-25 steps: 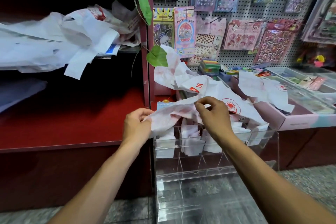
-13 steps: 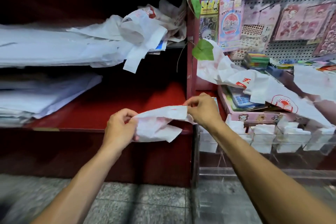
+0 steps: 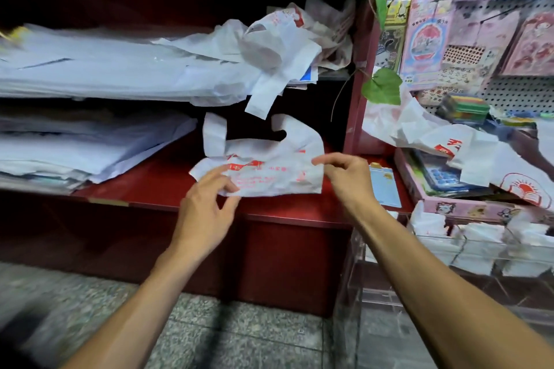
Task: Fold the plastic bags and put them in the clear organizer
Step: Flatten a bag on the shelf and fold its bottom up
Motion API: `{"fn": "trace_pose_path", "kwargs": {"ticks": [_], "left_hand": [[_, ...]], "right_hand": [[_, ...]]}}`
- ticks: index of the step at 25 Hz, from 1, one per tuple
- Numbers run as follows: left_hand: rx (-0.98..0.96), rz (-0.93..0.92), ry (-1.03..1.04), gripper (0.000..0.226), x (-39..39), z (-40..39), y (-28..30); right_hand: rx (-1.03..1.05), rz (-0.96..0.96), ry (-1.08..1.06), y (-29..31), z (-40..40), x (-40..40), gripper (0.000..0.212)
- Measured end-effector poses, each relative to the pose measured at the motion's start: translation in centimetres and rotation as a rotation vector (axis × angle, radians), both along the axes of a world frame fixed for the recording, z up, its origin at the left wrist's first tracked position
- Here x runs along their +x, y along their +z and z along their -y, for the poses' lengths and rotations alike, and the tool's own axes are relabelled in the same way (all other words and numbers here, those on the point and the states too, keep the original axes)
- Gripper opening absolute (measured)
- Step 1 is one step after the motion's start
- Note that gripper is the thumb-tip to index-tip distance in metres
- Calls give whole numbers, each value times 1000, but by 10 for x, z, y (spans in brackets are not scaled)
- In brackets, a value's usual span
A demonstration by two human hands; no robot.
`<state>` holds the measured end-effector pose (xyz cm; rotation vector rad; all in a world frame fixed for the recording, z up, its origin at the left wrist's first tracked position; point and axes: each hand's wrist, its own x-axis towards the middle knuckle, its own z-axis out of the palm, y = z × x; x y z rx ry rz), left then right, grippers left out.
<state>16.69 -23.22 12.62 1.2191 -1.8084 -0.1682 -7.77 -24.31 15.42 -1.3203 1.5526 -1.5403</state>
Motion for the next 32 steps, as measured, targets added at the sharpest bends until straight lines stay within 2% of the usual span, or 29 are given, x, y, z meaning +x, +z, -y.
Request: {"fn": "trace_pose_path", "kwargs": {"ticks": [3, 6, 8, 11, 14, 18, 20, 21, 23, 24, 26, 28, 30, 32], "left_hand": [[340, 218, 25, 23, -7, -1, -22], [459, 320, 62, 14, -15, -2, -23], [445, 270, 103, 17, -22, -2, -17], [394, 205, 190, 13, -33, 1, -6], [325, 379, 317, 15, -36, 8, -7], [233, 482, 368, 24, -23, 34, -12], [346, 504, 266, 37, -13, 52, -20], [447, 468, 178, 43, -8, 59, -24], [584, 254, -39, 41, 3, 68, -31], [620, 143, -154, 34, 8, 70, -33], [630, 87, -267, 15, 18, 72, -34], [585, 49, -256, 7, 24, 77, -32], [599, -81, -209, 5, 24, 85, -25], [599, -244, -76, 7, 23, 103, -18]], "right_hand": [[299, -237, -30, -23, -2, -19, 33], [399, -414, -35, -33, 0, -24, 28], [277, -626, -81, -36, -1, -20, 29], [158, -786, 96, -39, -2, -9, 30], [240, -1047, 277, -50, -1, 1, 32], [218, -1078, 227, -49, 4, -1, 26], [212, -1066, 237, -48, 5, -3, 18], [219, -1038, 254, -48, 5, -4, 16], [230, -1012, 270, -49, 6, -7, 10], [231, -1016, 267, -49, 7, -9, 6], [217, -1017, 267, -50, 9, -11, 3], [196, -1012, 275, -51, 9, -13, 3], [197, -1004, 279, -52, 9, -14, 5], [209, -1002, 271, -51, 10, -16, 5]]}}
